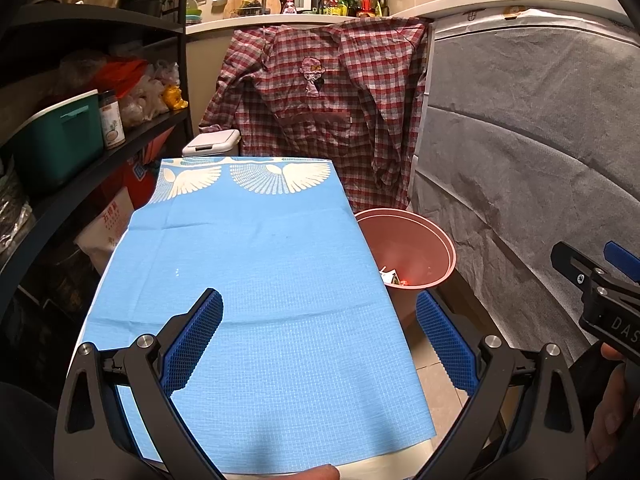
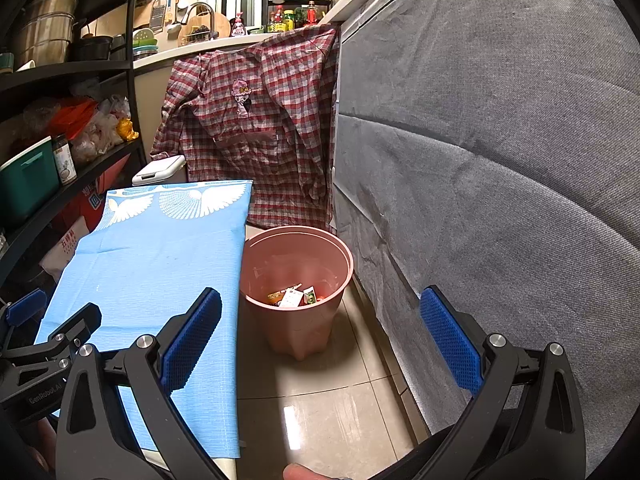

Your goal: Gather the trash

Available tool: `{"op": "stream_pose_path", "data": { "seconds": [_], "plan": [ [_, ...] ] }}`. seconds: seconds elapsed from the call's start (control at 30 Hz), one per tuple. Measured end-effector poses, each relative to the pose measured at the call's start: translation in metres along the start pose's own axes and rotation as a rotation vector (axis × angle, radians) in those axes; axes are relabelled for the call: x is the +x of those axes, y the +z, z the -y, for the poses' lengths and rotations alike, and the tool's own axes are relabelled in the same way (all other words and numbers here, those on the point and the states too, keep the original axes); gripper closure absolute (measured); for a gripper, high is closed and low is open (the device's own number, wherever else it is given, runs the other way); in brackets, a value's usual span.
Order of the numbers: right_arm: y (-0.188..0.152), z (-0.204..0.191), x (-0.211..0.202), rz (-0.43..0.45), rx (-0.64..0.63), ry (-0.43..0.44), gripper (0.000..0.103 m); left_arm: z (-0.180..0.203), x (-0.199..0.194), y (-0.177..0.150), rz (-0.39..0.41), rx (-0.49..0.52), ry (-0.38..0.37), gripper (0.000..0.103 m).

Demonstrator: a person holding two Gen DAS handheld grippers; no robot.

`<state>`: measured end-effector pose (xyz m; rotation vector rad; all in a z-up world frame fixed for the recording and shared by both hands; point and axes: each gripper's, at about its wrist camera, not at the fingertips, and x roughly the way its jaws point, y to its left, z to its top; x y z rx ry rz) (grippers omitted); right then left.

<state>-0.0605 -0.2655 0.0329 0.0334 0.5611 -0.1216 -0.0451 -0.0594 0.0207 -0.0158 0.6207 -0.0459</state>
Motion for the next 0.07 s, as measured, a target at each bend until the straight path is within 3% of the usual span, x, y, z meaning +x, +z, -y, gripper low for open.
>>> {"op": "stream_pose_path", "data": {
  "seconds": [0.07],
  "plan": [
    [-0.0002,-0.0002,-0.0003,0.001,0.0,0.0,0.005,-0.0014,-0.0003,-0.0009,0.0,-0.001,-0.002,0.009]
  ]
}}
